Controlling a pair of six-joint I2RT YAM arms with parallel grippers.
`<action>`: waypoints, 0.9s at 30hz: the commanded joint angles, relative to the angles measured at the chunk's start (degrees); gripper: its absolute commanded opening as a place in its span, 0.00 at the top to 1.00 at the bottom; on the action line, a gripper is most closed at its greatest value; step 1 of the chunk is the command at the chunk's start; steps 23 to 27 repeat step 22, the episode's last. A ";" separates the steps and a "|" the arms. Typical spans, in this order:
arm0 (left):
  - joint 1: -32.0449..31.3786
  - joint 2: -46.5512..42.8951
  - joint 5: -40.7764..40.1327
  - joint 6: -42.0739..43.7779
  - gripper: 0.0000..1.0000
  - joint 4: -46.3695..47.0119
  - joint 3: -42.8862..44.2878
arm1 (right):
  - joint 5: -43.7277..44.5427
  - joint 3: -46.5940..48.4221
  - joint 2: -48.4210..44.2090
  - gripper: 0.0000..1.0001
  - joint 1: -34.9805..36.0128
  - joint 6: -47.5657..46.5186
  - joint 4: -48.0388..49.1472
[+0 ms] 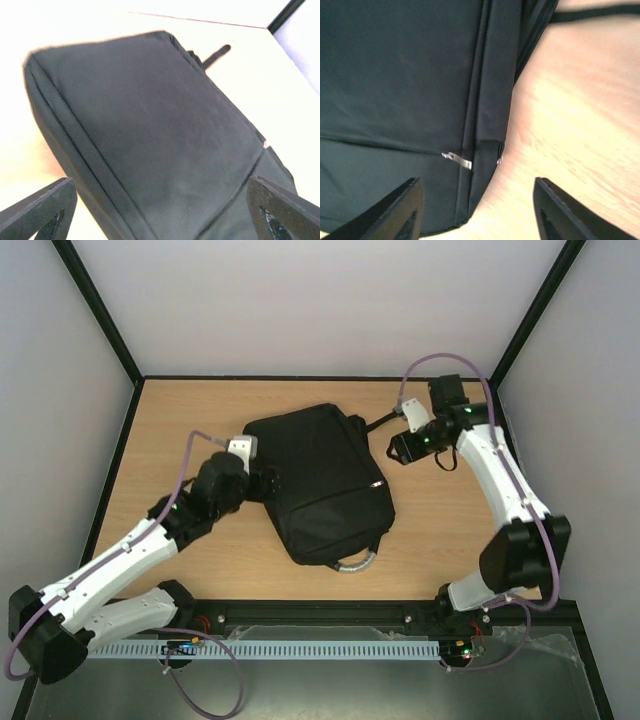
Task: Pack the student bag
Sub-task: Reset both arms
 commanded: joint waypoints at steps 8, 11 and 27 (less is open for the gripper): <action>3.92 3.16 -17.93 10.23 0.01 -6.88 7.42 | 5.67 -22.95 -28.17 0.01 -0.53 20.46 34.86; 4.34 1.65 -23.39 12.31 0.00 -0.69 0.79 | 8.79 -31.37 -33.07 0.01 -0.53 25.39 41.15; 6.13 -7.74 -24.65 12.97 0.01 2.22 -5.21 | 9.27 -44.00 -36.86 0.01 -0.55 26.90 47.93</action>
